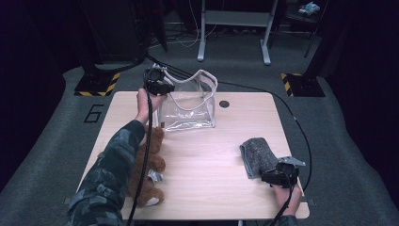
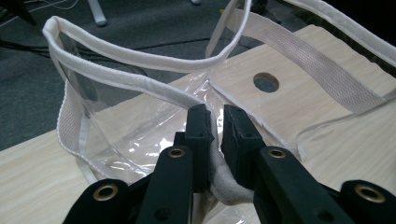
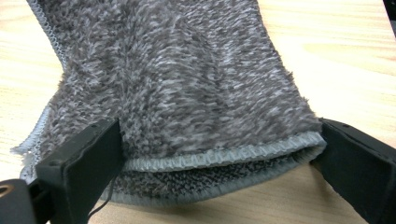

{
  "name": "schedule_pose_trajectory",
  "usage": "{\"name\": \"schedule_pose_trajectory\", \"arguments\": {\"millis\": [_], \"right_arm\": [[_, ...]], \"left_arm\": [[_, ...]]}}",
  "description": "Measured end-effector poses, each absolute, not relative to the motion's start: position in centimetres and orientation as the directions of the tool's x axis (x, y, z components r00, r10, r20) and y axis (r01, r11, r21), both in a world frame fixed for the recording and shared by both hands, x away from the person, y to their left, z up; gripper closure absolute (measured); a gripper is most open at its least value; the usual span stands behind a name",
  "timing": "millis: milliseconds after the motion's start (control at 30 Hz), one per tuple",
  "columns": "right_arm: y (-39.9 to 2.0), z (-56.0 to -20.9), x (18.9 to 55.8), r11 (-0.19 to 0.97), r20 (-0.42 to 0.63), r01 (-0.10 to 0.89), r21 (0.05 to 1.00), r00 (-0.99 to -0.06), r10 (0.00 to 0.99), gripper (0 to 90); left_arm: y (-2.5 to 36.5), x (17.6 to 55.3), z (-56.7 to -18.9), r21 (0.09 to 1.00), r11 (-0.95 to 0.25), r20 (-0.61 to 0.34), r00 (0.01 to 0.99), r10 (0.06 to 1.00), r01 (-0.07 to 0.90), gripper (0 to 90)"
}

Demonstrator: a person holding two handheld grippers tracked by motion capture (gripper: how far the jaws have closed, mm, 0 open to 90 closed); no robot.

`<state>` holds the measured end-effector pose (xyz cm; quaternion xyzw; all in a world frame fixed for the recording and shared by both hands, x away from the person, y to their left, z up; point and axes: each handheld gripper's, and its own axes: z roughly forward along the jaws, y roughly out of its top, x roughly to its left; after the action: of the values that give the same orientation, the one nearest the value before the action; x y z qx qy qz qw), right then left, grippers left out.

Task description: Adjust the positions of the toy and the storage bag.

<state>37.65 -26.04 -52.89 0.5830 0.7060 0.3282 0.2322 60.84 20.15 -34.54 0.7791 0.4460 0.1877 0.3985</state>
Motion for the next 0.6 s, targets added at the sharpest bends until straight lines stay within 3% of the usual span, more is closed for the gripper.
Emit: {"name": "schedule_pose_trajectory", "arguments": {"millis": [600], "right_arm": [[-26.7, -52.3, 37.7, 0.074, 0.105, 0.69, 0.72, -0.214, 0.971, 1.2]], "left_arm": [[18.7, 58.0, -34.6, 0.797, -0.292, -0.117, 0.61, 0.784, 0.528, 80.3]]}}
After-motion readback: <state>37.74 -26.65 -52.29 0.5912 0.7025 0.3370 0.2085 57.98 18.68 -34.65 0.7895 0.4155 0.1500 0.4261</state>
